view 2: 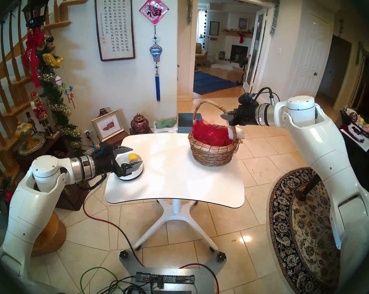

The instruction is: Put easter egg into basket

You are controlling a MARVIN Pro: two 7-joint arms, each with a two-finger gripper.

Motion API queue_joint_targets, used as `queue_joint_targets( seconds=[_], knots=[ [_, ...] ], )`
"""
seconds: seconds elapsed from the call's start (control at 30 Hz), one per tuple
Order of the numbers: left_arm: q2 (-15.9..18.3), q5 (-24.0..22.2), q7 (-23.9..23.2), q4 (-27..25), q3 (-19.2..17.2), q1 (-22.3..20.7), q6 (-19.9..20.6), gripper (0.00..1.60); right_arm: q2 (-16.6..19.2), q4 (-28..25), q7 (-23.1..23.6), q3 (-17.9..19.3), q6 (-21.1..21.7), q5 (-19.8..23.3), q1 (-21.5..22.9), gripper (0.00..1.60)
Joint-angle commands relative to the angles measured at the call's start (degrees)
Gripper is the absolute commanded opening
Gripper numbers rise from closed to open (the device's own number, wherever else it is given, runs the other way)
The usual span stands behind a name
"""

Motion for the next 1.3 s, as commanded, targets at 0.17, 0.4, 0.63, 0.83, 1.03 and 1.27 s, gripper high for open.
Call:
queue_joint_targets(
  seconds=[0.17, 0.4, 0.63, 0.83, 1.03, 1.27],
  knots=[
    [0.1, 0.0, 0.0, -0.3, -0.1, -0.4, 0.0, 1.6, 0.5, -4.8, -0.5, 2.0, 1.2, 1.6, 0.1, 0.0],
    [0.1, 0.0, 0.0, -0.3, -0.1, -0.4, 0.0, 1.6, 0.3, -6.7, -1.1, 2.3, 1.8, 2.2, -0.4, 0.0],
    [0.1, 0.0, 0.0, -0.3, -0.1, -0.4, 0.0, 1.6, -0.4, -7.5, -1.9, 2.1, 1.8, 2.8, -0.5, 0.0],
    [0.1, 0.0, 0.0, -0.3, -0.1, -0.4, 0.0, 1.6, -1.2, -8.1, -2.6, 1.9, 1.8, 3.1, -0.5, 0.0],
    [0.1, 0.0, 0.0, -0.3, -0.1, -0.4, 0.0, 1.6, -2.0, -8.7, -3.0, 1.6, 1.9, 3.3, -0.3, 0.0],
    [0.1, 0.0, 0.0, -0.3, -0.1, -0.4, 0.0, 1.6, -2.8, -9.4, -3.5, 1.2, 2.2, 3.4, -0.2, 0.0]
  ],
)
